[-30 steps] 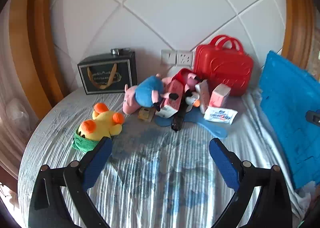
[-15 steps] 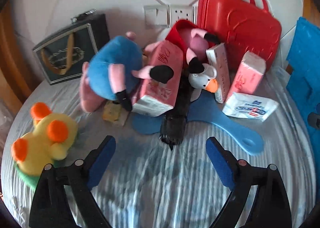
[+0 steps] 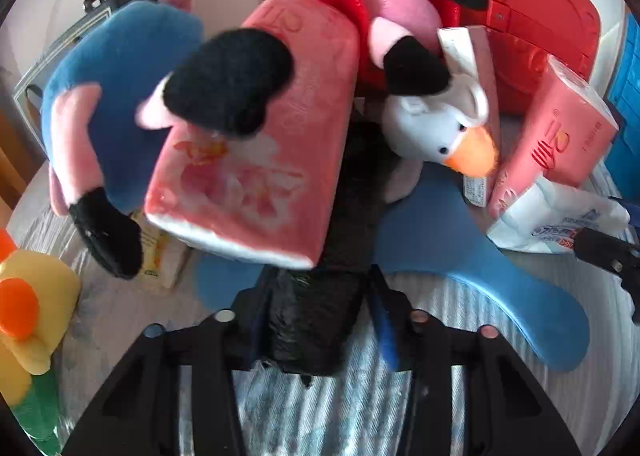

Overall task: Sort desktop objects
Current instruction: 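Grasp the black-wrapped roll with the left gripper while the right grasps the wet-wipe pack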

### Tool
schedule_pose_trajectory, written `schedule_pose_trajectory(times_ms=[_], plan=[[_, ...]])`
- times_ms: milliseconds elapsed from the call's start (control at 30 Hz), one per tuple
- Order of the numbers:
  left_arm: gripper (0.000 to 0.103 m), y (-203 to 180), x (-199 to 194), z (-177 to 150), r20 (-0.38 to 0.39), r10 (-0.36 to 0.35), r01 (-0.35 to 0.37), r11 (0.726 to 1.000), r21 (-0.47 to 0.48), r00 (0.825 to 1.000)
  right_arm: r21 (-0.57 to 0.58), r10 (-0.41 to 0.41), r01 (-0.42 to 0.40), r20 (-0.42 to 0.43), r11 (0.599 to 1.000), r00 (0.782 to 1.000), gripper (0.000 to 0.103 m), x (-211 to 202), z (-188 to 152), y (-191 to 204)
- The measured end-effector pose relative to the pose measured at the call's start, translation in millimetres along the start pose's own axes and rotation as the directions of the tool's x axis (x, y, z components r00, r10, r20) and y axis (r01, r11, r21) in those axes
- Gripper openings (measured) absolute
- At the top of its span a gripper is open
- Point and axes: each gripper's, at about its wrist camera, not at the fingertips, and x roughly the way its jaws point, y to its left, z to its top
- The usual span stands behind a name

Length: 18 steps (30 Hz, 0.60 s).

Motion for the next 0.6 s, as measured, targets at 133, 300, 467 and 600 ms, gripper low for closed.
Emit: schedule_pose_trajectory(times_ms=[133, 300, 467, 600], plan=[[0.034, -10, -17, -18, -0.034, -0.024, 0.024, 1.0, 0.012, 0.999, 0.007, 0.027, -0.026, -0.052, 1.0, 0.998, 0.034, -2, -10, 5], [0.034, -15, -52, -67, -0.093, -0.054, 0.053, 0.998, -0.015, 0.994, 0.037, 0.124, -0.121, -0.073, 0.992, 0.99, 0.027, -30, -41, 15], [0.034, -21, -82, -119, -0.138, -0.052, 0.051, 0.999, -0.012, 0.989, 0.054, 0.163, -0.157, -0.129, 0.986, 0.978, 0.024, -60, -87, 32], [0.035, -15, -94, -128, -0.173, -0.077, 0.071, 0.997, -0.04, 0.982, 0.039, 0.16, -0.156, -0.163, 0.987, 0.974, 0.025, -73, -115, 45]])
